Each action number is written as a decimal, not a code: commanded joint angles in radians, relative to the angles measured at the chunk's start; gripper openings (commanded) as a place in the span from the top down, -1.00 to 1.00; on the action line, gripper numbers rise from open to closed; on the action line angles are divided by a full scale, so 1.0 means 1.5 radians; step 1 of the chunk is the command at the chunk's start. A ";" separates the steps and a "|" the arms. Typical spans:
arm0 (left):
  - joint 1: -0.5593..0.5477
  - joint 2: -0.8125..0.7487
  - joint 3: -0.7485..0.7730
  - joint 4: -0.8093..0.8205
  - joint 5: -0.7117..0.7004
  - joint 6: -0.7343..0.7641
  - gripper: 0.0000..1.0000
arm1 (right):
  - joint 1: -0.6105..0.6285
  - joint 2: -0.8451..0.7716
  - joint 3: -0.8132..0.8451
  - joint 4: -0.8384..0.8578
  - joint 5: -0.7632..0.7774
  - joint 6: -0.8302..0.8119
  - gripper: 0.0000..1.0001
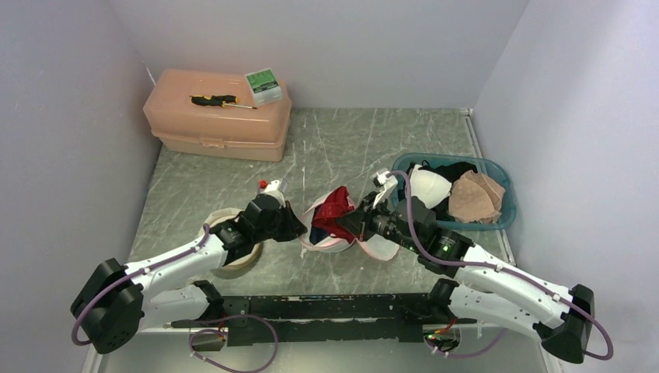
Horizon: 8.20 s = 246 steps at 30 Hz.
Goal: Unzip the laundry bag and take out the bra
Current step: Pick up the bra from the laundry bag, then place the bra in the bin, then pick up the bra from the laundry bag.
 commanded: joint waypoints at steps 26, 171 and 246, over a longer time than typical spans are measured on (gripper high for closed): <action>-0.001 0.001 0.069 -0.060 0.007 0.015 0.81 | -0.042 -0.126 0.115 0.005 -0.063 -0.065 1.00; 0.001 0.040 0.140 -0.051 -0.004 0.134 0.95 | -0.085 0.172 0.067 -0.123 0.155 -0.039 1.00; -0.006 -0.043 -0.098 -0.024 0.069 -0.127 0.62 | 0.132 0.302 0.035 0.028 0.117 -0.111 -0.05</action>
